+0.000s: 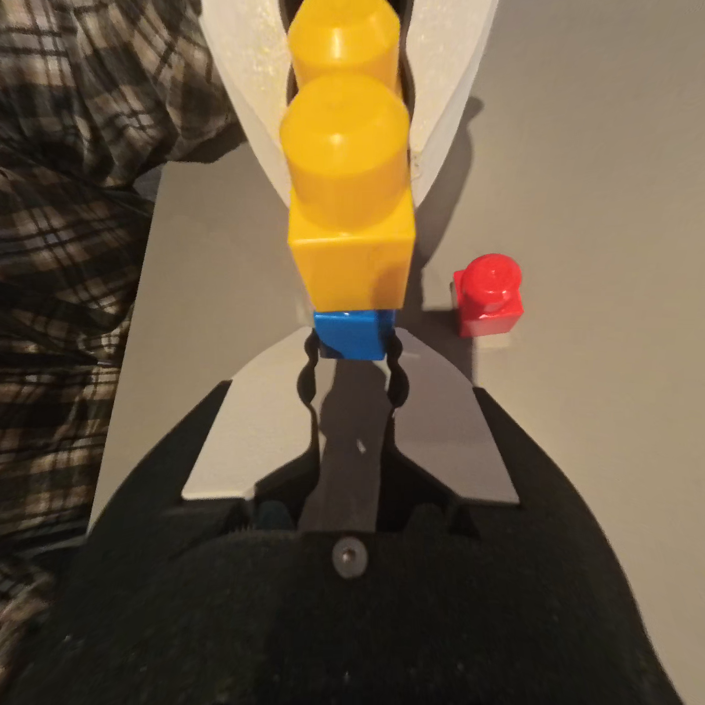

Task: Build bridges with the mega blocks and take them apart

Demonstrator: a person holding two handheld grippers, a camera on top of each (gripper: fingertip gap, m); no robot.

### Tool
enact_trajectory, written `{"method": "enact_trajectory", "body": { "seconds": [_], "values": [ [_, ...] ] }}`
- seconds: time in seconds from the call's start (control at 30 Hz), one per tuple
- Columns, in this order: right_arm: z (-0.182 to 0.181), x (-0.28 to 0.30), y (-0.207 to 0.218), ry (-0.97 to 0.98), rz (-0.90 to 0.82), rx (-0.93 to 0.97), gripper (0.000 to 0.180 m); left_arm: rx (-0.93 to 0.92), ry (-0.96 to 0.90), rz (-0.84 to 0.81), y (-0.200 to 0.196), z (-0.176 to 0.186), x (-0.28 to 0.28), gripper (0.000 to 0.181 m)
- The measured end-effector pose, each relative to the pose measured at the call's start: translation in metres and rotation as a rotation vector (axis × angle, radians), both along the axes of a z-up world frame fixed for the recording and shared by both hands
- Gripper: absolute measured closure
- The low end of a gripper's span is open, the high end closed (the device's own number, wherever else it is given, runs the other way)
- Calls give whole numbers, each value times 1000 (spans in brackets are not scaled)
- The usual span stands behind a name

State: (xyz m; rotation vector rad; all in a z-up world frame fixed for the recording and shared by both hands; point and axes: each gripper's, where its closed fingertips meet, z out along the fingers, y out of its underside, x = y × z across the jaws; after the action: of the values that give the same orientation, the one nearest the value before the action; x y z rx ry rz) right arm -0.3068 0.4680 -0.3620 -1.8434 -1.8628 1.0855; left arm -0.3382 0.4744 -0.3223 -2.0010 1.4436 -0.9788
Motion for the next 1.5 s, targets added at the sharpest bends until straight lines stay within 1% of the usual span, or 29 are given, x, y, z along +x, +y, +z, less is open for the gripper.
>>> {"method": "enact_trajectory", "body": {
  "seconds": [0.17,0.37,0.5,0.7,0.87,0.97,1.17,1.27,1.3,1.4,1.43,1.5],
  "values": [
    [16,-9,12,131,-55,15,146,20,-41,40,8,8,-4,143],
    [13,-11,11,129,-39,50,146,43,21,20,4,3,-8,143],
    [3,-8,2,50,16,93,146,63,130,-32,-6,-8,-10,143],
    [1,-12,-1,56,33,116,146,78,196,-68,-11,-15,-17,144],
    [4,-10,-1,69,38,122,146,96,187,-94,-12,-14,-17,144],
    [4,-11,-7,63,64,124,145,110,213,-119,-16,-14,-19,143],
    [7,-13,-7,86,59,144,145,131,227,-103,-16,-10,-20,144],
    [13,-12,-1,146,42,126,144,147,201,-74,-10,-6,-18,144],
    [20,-12,3,198,31,135,138,144,193,-59,-7,-5,-18,144],
    [38,-6,18,350,-14,240,104,76,125,-26,-4,0,-18,143],
    [44,-5,24,396,-43,265,98,56,100,-11,-2,2,-18,144],
    [52,-6,31,458,-99,239,98,23,58,20,2,6,-18,143]
  ]
}}
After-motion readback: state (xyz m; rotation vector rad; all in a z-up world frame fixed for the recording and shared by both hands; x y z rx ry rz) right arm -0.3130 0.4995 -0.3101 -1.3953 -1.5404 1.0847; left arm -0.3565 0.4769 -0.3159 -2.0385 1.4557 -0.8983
